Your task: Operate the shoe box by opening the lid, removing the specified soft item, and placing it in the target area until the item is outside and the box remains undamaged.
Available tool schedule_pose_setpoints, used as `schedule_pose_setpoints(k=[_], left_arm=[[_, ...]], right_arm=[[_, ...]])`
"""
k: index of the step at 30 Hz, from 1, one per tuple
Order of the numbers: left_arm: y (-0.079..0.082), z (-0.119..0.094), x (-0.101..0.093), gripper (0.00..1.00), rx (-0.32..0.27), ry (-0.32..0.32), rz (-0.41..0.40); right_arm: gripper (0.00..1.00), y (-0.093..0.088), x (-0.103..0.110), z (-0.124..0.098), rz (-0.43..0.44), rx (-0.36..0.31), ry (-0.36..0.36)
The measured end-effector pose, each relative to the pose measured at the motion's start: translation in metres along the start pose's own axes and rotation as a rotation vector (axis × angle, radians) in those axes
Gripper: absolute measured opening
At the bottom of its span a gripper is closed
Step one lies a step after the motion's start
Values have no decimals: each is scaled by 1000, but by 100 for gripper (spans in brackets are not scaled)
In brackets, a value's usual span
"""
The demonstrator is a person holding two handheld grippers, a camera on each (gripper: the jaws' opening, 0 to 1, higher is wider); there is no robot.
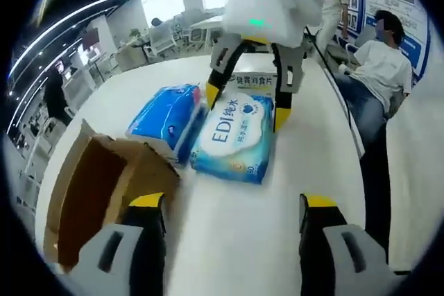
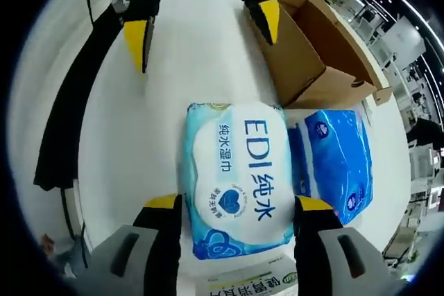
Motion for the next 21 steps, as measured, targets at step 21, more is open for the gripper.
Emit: schedule_pose_setpoints(k=[21], left_arm=[[-80, -90, 92, 65, 192, 247, -47]], right_arm=[[59, 0, 0, 6, -15, 50, -20]])
Point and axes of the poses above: the point that each gripper's makers call its tool centre point, and the gripper's own axes: z roughly forward along the fingers, x roughly to its left, y roughly out of its top, the point moved 9 cm from there along -z, roughly backward along the fingers, and after that the axes turned 10 degrees about y, right-handed, at the moved point
